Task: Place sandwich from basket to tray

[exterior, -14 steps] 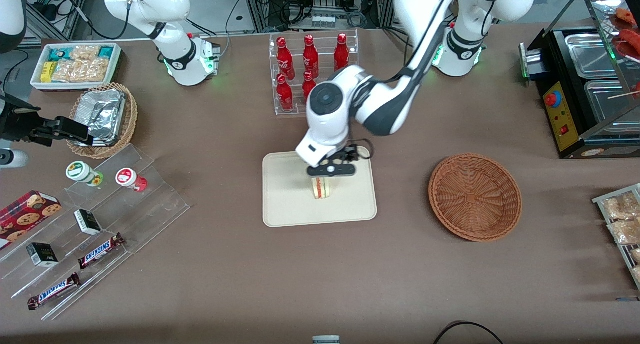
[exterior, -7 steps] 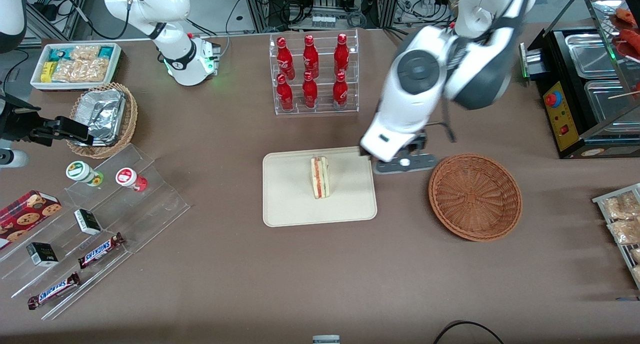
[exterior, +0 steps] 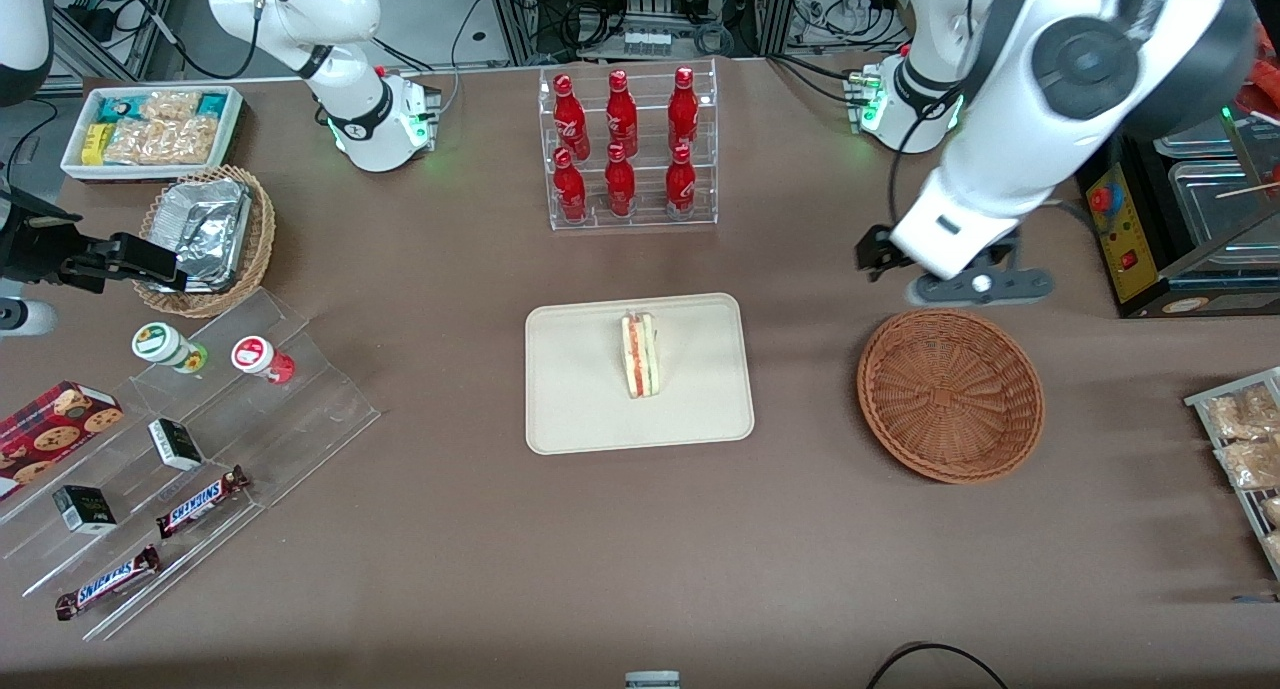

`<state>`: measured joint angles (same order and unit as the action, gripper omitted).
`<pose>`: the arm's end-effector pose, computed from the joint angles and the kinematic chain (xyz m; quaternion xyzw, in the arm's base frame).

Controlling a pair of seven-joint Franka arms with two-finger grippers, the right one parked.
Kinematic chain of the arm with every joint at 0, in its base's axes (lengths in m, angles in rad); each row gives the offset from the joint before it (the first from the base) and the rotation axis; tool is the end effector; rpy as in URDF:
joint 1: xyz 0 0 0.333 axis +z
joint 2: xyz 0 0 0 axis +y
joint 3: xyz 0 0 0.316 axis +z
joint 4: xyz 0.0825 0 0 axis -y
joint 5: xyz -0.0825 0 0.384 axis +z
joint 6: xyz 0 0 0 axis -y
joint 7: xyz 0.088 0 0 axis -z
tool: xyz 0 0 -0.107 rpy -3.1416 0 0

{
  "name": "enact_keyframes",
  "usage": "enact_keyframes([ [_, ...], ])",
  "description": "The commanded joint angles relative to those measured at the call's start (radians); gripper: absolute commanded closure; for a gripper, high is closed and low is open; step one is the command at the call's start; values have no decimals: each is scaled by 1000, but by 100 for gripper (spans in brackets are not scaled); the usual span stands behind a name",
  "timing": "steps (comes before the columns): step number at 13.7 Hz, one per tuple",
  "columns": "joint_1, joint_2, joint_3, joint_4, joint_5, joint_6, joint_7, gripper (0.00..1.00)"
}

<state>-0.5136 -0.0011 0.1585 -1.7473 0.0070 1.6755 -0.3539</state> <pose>0.5205 -0.1923 0.5504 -0.9994 0.0011 0.0320 0.0154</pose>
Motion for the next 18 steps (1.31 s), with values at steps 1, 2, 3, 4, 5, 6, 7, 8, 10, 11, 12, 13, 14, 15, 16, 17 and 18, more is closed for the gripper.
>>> enact_keyframes([
  [1, 76, -66, -10, -38, 11, -29, 90, 0],
  [2, 107, -72, -10, -37, 11, -37, 110, 0],
  [3, 136, -76, -10, -34, 10, -48, 162, 0],
  [4, 174, -76, -10, -31, 10, -49, 217, 0],
  [5, 200, -77, -11, -29, 10, -49, 246, 0],
  [6, 222, -79, -11, -29, 8, -51, 271, 0],
  [7, 230, -77, -13, -26, 8, -56, 277, 0],
  [8, 248, -77, -14, -21, 5, -57, 279, 0],
  [10, 297, -54, -46, 23, -12, -59, 262, 0],
  [11, 329, -31, -65, 52, -15, -68, 260, 0],
  [12, 360, -25, -103, 74, -13, -94, 262, 0],
  [13, 403, -8, -144, 92, -13, -102, 266, 0],
  [14, 435, 1, -189, 115, -12, -102, 268, 0],
  [15, 449, 15, -207, 133, -10, -102, 268, 0],
  [16, 451, 21, -209, 158, -9, -111, 273, 0],
  [17, 452, 20, -209, 173, -9, -125, 273, 0],
  [18, 452, 21, -209, 184, -9, -132, 273, 0],
])
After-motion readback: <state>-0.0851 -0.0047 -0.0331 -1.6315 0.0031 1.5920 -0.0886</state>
